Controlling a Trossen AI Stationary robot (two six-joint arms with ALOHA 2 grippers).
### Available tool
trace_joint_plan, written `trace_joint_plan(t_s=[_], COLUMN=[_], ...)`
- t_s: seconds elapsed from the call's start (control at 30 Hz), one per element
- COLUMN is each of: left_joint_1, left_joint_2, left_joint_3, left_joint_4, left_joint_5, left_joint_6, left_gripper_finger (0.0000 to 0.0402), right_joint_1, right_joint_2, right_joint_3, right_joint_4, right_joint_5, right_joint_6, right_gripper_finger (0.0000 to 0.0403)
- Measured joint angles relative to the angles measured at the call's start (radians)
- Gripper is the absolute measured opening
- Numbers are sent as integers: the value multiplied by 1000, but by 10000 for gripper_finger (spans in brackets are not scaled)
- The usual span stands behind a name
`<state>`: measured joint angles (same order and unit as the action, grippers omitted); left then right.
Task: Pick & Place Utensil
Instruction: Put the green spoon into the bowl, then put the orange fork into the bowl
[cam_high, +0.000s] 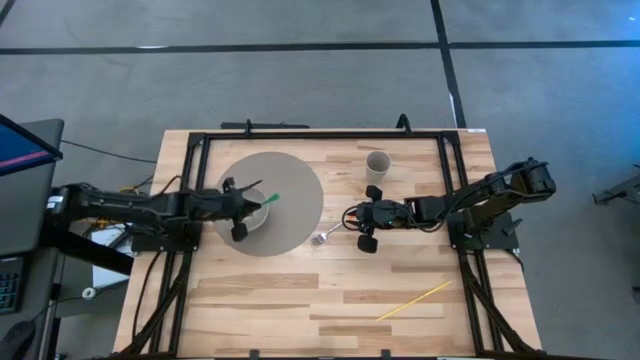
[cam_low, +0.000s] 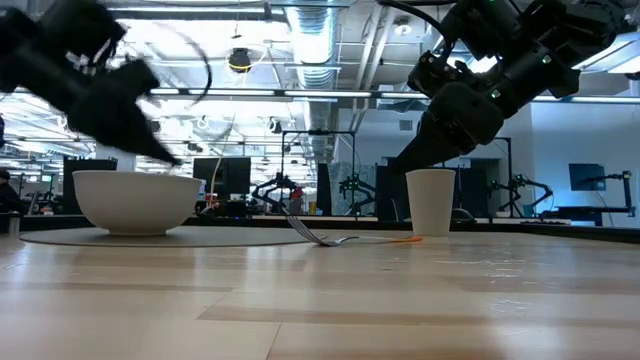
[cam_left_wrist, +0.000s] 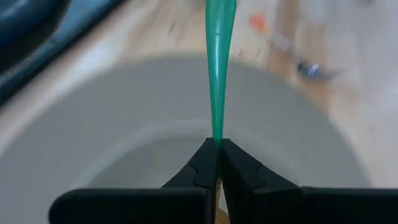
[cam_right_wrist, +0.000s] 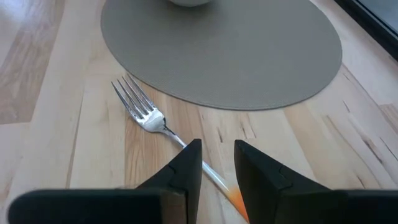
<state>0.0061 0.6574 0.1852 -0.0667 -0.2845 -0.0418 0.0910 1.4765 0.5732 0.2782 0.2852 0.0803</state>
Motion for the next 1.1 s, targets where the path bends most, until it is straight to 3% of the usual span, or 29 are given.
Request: trace_joint_plan(t_s=[0.3, 0.7, 0.9, 1.1], left_joint_1=[7, 7, 6, 6], left_joint_2=[-2, -2, -2, -3], left_joint_3=[-118, -137, -81, 26], left_joint_4=[88, 90, 94, 102], left_joint_5=[-71, -111, -111, -111], left_joint_6=[-66, -150, -157, -152], left_gripper_finger=[13, 70, 101, 107], right_joint_1=[0, 0, 0, 0], right_joint_2=[0, 0, 3, 80], right_joint_3=[0, 0, 0, 2], right_joint_4=[0, 0, 1, 79], right_joint_5=[0, 0, -14, -80], right_joint_6=[0, 34, 34, 30], right_gripper_finger=[87, 87, 87, 87])
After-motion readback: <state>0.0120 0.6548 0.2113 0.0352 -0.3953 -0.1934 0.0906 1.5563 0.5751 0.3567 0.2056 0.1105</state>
